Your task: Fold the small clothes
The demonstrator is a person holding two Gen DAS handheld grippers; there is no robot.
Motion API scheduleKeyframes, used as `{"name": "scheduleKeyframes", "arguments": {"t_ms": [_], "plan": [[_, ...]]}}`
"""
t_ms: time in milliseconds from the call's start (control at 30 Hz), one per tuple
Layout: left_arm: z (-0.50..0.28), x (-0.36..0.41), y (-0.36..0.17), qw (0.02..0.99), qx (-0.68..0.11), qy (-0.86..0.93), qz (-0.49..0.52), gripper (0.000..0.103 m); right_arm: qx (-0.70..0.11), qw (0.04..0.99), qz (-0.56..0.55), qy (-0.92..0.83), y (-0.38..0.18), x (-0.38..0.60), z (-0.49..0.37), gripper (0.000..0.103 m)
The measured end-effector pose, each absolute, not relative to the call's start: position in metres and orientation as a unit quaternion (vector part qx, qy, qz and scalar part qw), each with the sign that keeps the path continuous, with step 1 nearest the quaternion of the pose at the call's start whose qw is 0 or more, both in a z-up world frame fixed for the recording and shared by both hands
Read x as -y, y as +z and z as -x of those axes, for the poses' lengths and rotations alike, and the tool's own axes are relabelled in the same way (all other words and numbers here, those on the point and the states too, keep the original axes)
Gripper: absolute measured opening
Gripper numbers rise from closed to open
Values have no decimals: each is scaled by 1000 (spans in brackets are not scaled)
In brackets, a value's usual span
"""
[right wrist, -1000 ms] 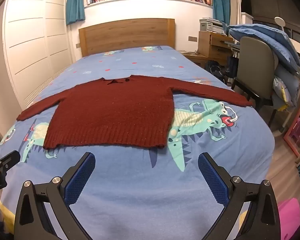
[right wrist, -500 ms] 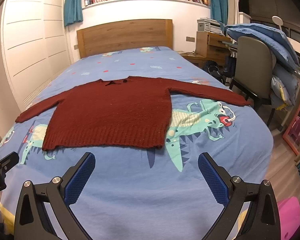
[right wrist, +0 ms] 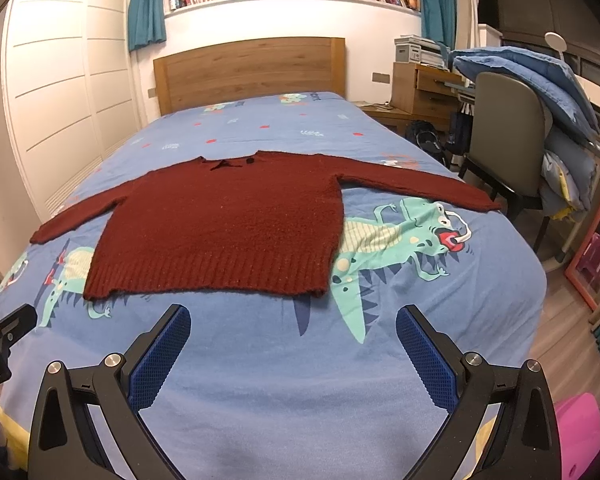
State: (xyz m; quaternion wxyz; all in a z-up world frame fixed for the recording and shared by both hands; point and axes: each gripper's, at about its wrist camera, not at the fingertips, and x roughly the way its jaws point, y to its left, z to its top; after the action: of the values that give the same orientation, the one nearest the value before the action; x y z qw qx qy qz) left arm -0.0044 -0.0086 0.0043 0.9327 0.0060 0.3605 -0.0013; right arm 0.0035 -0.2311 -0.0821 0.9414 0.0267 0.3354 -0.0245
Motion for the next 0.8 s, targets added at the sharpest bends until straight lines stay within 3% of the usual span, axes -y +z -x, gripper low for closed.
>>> {"name": "scheduleKeyframes", "arguments": {"t_ms": [800], "plan": [[3,6,4,932,-363,4,-12,102,-338,940,-26,-25,-82,231,-5,103]]}}
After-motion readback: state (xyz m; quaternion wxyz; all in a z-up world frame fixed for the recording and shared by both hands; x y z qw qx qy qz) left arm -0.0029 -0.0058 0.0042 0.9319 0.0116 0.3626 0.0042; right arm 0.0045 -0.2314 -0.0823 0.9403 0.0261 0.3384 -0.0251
